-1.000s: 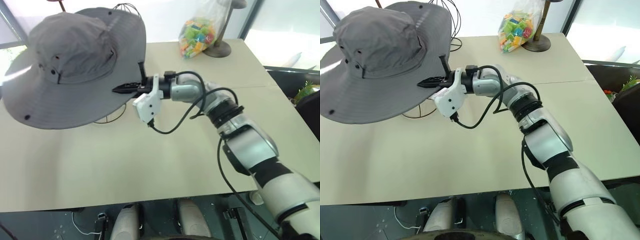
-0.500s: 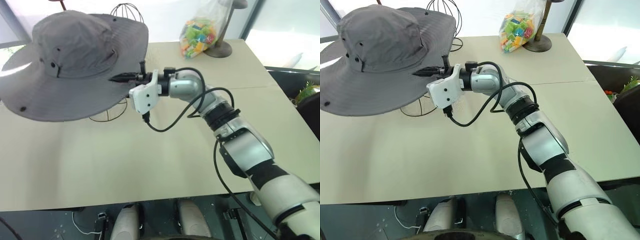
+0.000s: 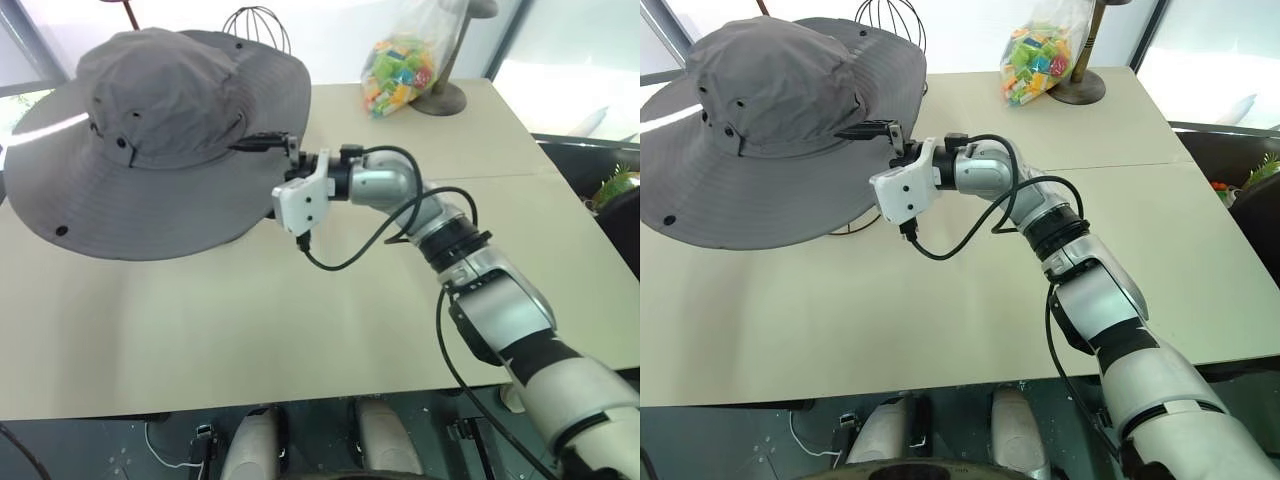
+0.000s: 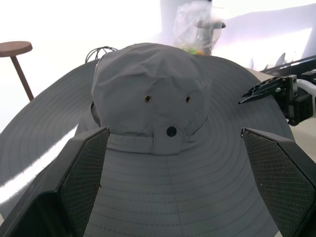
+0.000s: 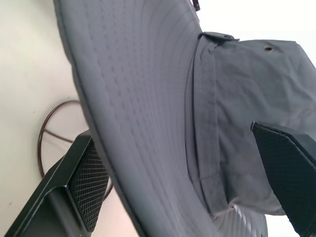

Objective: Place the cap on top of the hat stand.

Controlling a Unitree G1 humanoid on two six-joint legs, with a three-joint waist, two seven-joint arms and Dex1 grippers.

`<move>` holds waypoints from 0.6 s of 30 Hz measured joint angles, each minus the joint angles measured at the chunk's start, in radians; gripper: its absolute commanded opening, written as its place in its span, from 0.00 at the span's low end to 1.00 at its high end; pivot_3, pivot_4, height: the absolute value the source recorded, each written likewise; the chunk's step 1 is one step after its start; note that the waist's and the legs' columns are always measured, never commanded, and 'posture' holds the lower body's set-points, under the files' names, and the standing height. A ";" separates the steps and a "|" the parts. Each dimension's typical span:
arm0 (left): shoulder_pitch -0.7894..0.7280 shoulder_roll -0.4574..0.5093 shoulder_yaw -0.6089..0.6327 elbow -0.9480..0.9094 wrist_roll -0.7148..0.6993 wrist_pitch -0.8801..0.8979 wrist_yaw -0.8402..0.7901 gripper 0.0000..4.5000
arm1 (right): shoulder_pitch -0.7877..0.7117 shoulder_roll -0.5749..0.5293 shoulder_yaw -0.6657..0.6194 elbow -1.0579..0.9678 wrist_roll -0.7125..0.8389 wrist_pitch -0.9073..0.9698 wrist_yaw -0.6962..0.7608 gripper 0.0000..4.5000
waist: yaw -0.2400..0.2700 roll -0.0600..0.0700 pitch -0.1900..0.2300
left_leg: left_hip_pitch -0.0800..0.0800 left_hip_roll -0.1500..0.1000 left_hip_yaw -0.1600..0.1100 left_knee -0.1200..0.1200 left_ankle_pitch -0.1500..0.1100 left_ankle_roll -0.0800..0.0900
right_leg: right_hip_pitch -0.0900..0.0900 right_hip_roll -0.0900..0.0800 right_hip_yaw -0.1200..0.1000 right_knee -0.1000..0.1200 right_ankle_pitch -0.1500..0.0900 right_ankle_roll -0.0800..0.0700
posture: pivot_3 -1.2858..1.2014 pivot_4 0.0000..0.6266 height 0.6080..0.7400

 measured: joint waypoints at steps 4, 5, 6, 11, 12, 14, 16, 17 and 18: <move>-0.021 0.000 -0.042 0.030 0.003 -0.016 -0.003 1.00 | 0.028 -0.035 0.000 -0.031 -0.010 0.014 0.000 0.99 | 0.001 0.000 0.000 | 0.000 0.000 0.000 0.000 0.000 0.000 | 0.000 0.000 0.000 0.000 0.000 0.000 | 0.52 0.24 0.99; -0.035 0.000 -0.059 0.040 0.004 -0.023 -0.004 1.00 | 0.034 -0.046 0.000 -0.039 -0.014 0.018 0.000 0.99 | 0.002 0.000 0.000 | 0.000 0.000 0.000 0.000 0.000 0.000 | 0.000 0.000 0.000 0.000 0.000 0.000 | 0.52 0.24 0.99; -0.047 0.001 -0.071 0.050 0.006 -0.030 -0.004 1.00 | 0.038 -0.052 0.000 -0.046 -0.015 0.022 0.000 0.99 | 0.001 0.000 0.000 | 0.000 0.000 0.000 0.000 0.000 0.000 | 0.000 0.000 0.000 0.000 0.000 0.000 | 0.52 0.24 0.99; -0.091 0.001 -0.139 0.072 0.012 -0.055 -0.005 1.00 | 0.044 -0.060 -0.024 -0.079 0.001 0.071 0.010 0.99 | 0.001 0.000 0.000 | 0.000 0.000 0.000 0.000 0.000 0.000 | 0.000 0.000 0.000 0.000 0.000 0.000 | 0.52 0.24 0.99; -0.093 0.001 -0.148 0.073 0.014 -0.061 -0.006 1.00 | 0.044 -0.061 -0.028 -0.083 0.004 0.076 0.010 0.99 | 0.001 0.000 0.000 | 0.000 0.000 0.000 0.000 0.000 0.000 | 0.000 0.000 0.000 0.000 0.000 0.000 | 0.52 0.24 0.99; -0.111 0.001 -0.174 0.087 0.023 -0.072 -0.011 1.00 | 0.044 -0.071 -0.031 -0.100 -0.006 0.083 0.000 0.99 | 0.001 0.000 0.000 | 0.000 0.000 0.000 0.000 0.000 0.000 | 0.000 0.001 0.000 0.000 0.000 0.000 | 0.52 0.24 0.99; -0.113 0.001 -0.182 0.095 0.028 -0.084 -0.019 1.00 | 0.045 -0.083 -0.032 -0.116 -0.010 0.086 0.001 0.99 | 0.001 0.000 0.000 | 0.000 0.000 0.000 0.000 0.000 0.000 | 0.000 0.001 0.000 0.000 0.000 0.000 | 0.52 0.24 0.99; -0.113 0.002 -0.186 0.099 0.033 -0.087 -0.024 1.00 | 0.047 -0.099 -0.034 -0.131 -0.003 0.088 0.010 0.99 | 0.001 0.000 0.000 | 0.000 0.000 0.000 0.000 0.000 0.000 | 0.000 0.001 0.000 0.000 0.000 0.000 | 0.52 0.24 0.99; -0.112 0.003 -0.186 0.105 0.041 -0.089 -0.029 1.00 | 0.050 -0.118 -0.045 -0.148 0.014 0.095 0.024 0.99 | 0.002 0.000 0.000 | 0.000 0.000 0.000 0.000 0.000 0.000 | 0.000 0.001 0.000 0.000 0.000 0.000 | 0.52 0.24 0.99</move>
